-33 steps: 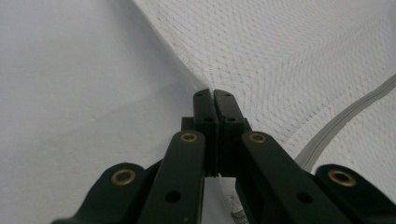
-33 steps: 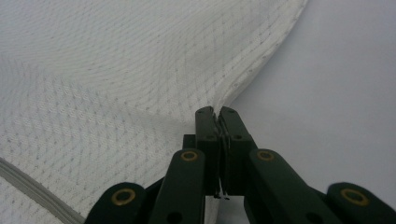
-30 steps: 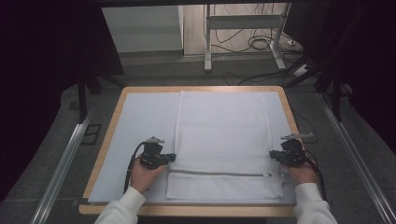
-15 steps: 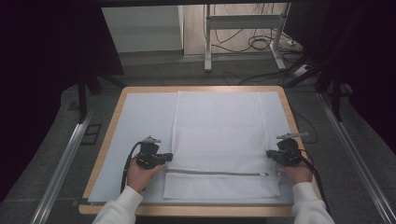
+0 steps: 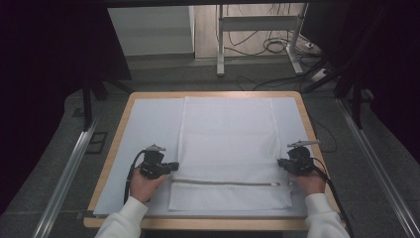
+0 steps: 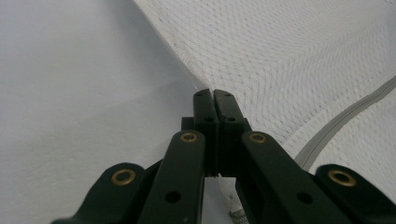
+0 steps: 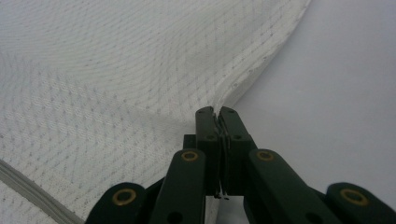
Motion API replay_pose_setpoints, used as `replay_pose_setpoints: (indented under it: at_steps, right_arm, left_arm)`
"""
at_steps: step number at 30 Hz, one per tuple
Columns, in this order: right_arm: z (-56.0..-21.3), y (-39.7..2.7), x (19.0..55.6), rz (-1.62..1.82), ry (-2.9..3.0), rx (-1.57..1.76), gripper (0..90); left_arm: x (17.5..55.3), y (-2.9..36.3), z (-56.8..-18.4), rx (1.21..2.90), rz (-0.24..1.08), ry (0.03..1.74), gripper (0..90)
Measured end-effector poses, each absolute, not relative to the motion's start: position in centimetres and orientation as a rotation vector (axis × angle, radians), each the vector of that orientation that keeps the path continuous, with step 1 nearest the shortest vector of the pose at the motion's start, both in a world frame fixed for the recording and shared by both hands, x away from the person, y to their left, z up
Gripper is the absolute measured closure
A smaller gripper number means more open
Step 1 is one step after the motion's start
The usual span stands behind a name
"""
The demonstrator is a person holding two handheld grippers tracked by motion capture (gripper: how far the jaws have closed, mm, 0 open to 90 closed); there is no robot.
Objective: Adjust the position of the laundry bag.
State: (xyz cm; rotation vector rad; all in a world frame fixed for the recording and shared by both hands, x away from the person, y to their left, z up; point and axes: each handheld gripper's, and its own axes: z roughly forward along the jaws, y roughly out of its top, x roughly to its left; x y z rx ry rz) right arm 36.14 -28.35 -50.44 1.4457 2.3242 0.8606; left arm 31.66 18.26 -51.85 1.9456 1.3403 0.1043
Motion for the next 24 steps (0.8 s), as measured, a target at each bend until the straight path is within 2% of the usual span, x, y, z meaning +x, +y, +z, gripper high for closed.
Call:
replay_pose_setpoints:
  at_steps: [24]
  right_arm:
    - [-50.6, -25.8, 36.0, 0.893, 2.351, 1.394, 86.8]
  left_arm:
    - [31.0, 21.0, -52.1, 1.918, 0.125, 1.392, 90.0]
